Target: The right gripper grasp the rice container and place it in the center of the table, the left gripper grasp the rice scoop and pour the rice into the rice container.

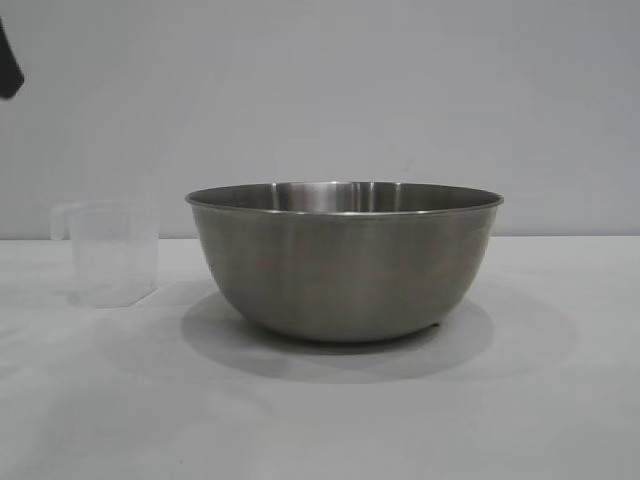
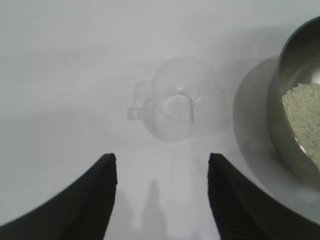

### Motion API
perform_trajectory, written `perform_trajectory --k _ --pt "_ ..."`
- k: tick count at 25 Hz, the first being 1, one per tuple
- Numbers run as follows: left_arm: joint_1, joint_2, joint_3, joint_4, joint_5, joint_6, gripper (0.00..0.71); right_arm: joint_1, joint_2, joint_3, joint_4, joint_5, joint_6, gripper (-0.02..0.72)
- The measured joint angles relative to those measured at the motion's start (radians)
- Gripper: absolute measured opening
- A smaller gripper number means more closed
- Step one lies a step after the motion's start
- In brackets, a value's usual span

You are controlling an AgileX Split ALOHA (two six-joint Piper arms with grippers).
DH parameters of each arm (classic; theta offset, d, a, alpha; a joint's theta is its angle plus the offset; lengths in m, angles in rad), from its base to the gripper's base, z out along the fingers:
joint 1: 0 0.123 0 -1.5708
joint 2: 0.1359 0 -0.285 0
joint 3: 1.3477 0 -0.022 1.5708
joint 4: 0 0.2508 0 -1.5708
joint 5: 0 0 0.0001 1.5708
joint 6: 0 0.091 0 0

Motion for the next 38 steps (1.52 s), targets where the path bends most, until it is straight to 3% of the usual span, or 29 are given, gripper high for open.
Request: perform_trajectory --k 6,16,25,30,38 --pt "0.0 -0.21 -0.004 -0.036 0.192 0.036 0.379 0.0 0.0 0.0 0.0 0.0 0.0 0.511" --pt "0.0 -0.624 0.038 -0.036 0.388 0.089 0.379 0.0 0.0 0.0 0.0 0.0 0.0 0.511" --pt "0.0 -0.991 0.3 -0.036 0.413 0.092 0.379 0.0 0.0 0.0 0.0 0.0 0.0 0.511" --pt "0.0 -1.194 0.35 -0.01 0.415 0.093 0.379 0.0 0.0 0.0 0.0 0.0 0.0 0.511" --pt "0.0 -1.241 0.374 -0.012 0.463 0.051 0.379 0.0 0.0 0.0 0.0 0.0 0.0 0.511"
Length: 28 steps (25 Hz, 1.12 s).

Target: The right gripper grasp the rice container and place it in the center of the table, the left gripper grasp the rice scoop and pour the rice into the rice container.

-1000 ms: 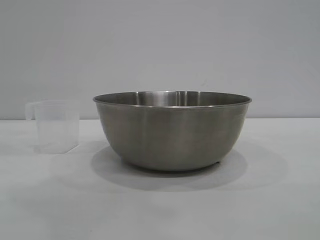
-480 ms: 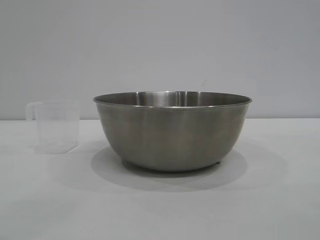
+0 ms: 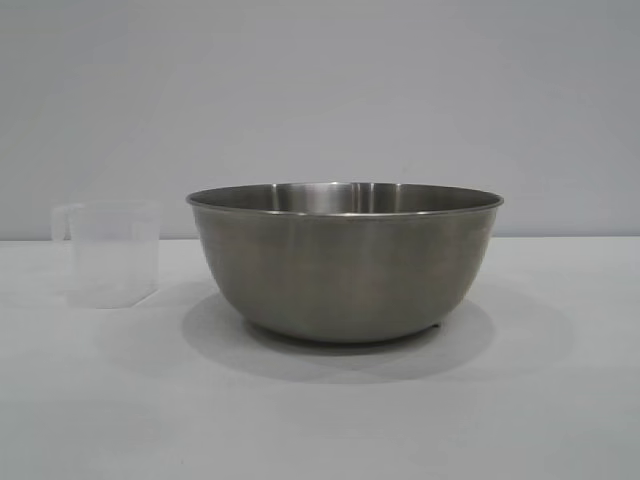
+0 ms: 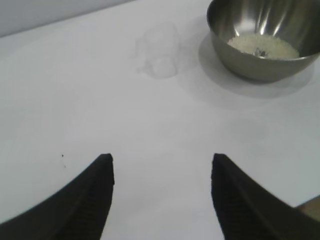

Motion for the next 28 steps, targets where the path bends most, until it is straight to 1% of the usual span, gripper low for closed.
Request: perform_trajectory --k 21,24,26,28 --pt "0.002 0.0 0.005 0.0 0.0 -0.018 0.379 0.0 0.0 0.0 -0.001 0.0 0.0 0.511" --pt "0.036 0.0 0.005 0.0 0.0 -0.018 0.379 0.0 0.0 0.0 -0.001 0.0 0.0 0.511" --pt "0.071 0.0 0.005 0.0 0.0 -0.018 0.379 0.0 0.0 0.0 -0.001 0.0 0.0 0.511" --pt "0.116 0.0 0.005 0.0 0.0 -0.018 0.379 0.0 0.0 0.0 -0.001 0.0 0.0 0.511"
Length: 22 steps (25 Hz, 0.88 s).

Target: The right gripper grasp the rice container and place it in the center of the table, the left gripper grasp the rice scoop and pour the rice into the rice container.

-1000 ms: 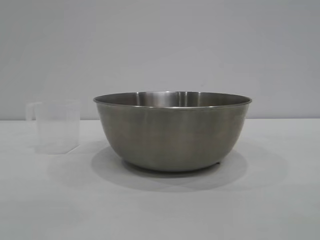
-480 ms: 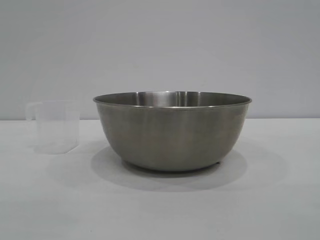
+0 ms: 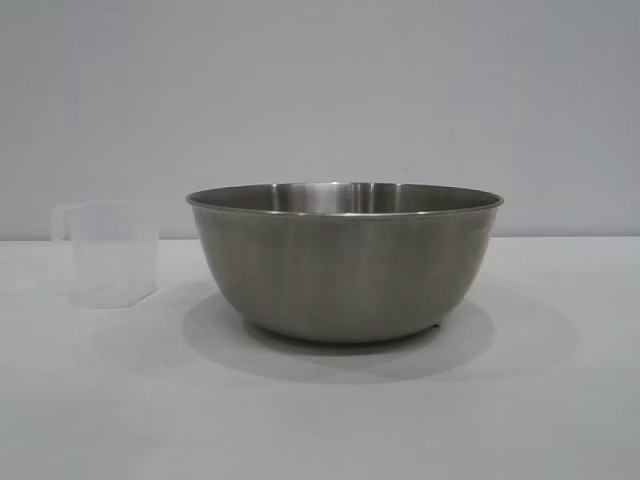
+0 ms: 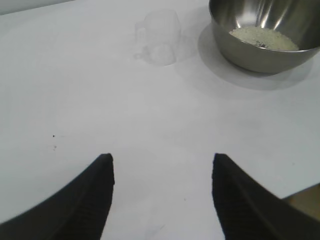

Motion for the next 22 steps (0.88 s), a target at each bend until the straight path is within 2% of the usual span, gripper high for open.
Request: perform_trajectory --k 4,9,17,22 --pt "0.103 0.0 0.0 0.0 0.0 0.0 0.379 0.0 0.0 0.0 0.0 0.0 0.0 0.511" --pt "0.188 0.0 0.0 0.0 0.0 0.0 0.379 0.0 0.0 0.0 0.0 0.0 0.0 0.511" --pt "0.195 0.0 0.0 0.0 0.0 0.0 0.379 0.092 0.0 0.0 0.0 0.0 0.0 0.511" --pt "0.195 0.0 0.0 0.0 0.0 -0.001 0.379 0.101 0.0 0.0 0.0 0.0 0.0 0.511"
